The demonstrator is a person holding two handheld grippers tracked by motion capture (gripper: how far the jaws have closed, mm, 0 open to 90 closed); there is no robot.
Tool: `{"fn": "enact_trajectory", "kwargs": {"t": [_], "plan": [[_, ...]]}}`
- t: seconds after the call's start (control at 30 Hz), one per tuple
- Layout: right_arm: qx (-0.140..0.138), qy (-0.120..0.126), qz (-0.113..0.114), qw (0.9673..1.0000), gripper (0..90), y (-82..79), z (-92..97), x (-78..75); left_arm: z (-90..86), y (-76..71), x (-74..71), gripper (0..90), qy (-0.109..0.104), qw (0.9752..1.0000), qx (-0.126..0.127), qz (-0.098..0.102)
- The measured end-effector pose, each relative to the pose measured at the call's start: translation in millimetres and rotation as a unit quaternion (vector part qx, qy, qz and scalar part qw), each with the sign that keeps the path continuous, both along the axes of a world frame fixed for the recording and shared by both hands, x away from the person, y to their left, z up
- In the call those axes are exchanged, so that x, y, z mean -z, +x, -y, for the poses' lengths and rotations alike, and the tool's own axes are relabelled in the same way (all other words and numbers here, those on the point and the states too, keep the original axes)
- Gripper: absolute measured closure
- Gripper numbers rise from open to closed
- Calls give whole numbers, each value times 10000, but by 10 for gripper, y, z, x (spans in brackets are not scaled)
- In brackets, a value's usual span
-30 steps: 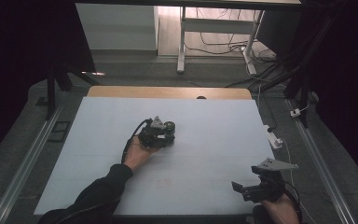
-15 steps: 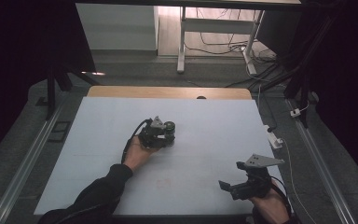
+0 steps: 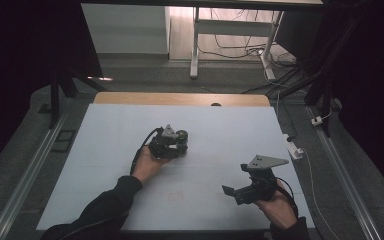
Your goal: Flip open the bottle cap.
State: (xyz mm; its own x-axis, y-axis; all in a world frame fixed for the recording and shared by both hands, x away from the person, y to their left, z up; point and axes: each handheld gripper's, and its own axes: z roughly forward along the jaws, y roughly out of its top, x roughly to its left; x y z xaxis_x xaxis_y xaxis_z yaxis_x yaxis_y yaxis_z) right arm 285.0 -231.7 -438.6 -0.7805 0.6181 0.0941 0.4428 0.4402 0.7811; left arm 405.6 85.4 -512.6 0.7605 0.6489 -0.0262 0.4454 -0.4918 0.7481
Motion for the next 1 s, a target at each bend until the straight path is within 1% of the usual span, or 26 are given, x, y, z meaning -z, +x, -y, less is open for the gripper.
{"fn": "enact_trajectory", "kwargs": {"t": [0.1, 0.27, 0.37, 0.67, 0.87, 1.0], "plan": [[-31, 21, -7, 10000, 0, 44, -42, 5, 1, -1, 0, 540, -1, 10000, -4, -1], [-30, 36, 47, 10000, 0, 121, -96, -4, 1, -2, 1, 540, -5, 10000, -10, -2], [-26, 59, -9, 10000, 0, 172, -135, -12, 0, -2, 1, 540, -4, 10000, -12, -5], [-65, -55, -20, 10000, 0, 348, -337, -50, 3, -3, -1, 540, 8, 10000, -18, -13], [-80, -174, 1, 9998, 0, 454, -493, -46, 4, -4, -2, 540, 20, 10000, -19, -12], [-54, -198, -35, 9998, 0, 532, -576, -41, 4, -4, -5, 540, 38, 10000, -13, -11]]}}
